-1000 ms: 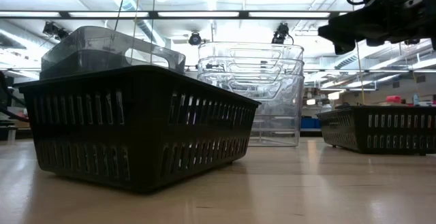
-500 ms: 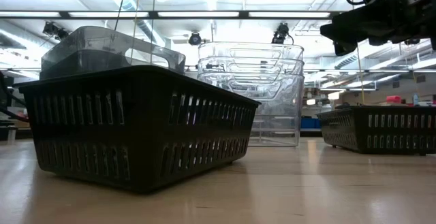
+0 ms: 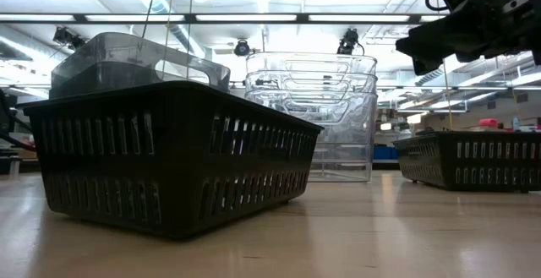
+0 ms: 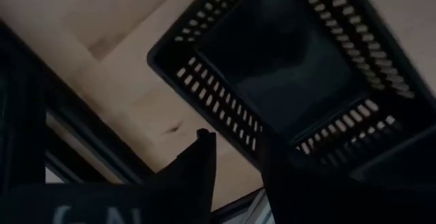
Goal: Stack baskets by color
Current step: Stack the left black basket on the middle black basket
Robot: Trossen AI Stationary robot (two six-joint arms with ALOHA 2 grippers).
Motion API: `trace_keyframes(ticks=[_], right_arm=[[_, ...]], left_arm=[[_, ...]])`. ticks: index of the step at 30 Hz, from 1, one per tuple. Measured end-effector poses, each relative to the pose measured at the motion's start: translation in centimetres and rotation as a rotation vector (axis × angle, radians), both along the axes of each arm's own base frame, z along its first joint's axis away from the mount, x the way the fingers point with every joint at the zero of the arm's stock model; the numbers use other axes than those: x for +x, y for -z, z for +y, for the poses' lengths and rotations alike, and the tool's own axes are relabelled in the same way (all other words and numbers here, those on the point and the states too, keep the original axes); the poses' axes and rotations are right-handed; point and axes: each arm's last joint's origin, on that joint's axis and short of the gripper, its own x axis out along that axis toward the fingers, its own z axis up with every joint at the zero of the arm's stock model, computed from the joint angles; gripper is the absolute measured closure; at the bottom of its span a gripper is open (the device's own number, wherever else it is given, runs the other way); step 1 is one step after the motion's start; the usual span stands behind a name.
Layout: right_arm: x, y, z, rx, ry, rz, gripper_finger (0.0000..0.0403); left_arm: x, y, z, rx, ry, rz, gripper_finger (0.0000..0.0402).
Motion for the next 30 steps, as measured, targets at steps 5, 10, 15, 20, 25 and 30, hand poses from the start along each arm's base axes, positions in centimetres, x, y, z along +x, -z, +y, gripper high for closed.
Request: trace_keyframes(ticks=[5, 10, 15, 20, 25, 30], right_arm=[[0.2, 0.0, 0.0, -0.006, -0.001, -0.012, 0.0254], [0.3, 0.1, 0.0, -0.007, -0.001, -0.009, 0.0254], [0.3, 0.1, 0.0, -0.012, 0.004, -0.004, 0.0254], [0.3, 0.1, -0.1, -0.008, 0.009, -0.012, 0.0255], [0.3, -0.1, -0.1, -0.008, 0.002, -0.025, 0.0255], [0.3, -0.2, 0.0, -0.027, -0.016, -0.037, 0.0255]], left_arm=[[0.9, -0.1, -0.9, -0.101, 0.097, -0.09, 0.0273], [3.7, 0.2, -2.3, -0.256, 0.242, -0.28, 0.0271], [5.2, 2.3, -3.4, -0.298, 0.35, -0.288, 0.025], [5.0, 3.2, -3.6, -0.375, 0.427, -0.178, 0.022], [4.4, 3.2, -4.0, -0.377, 0.469, -0.167, 0.0227], [3.9, 3.2, -4.5, -0.38, 0.544, -0.19, 0.0235]])
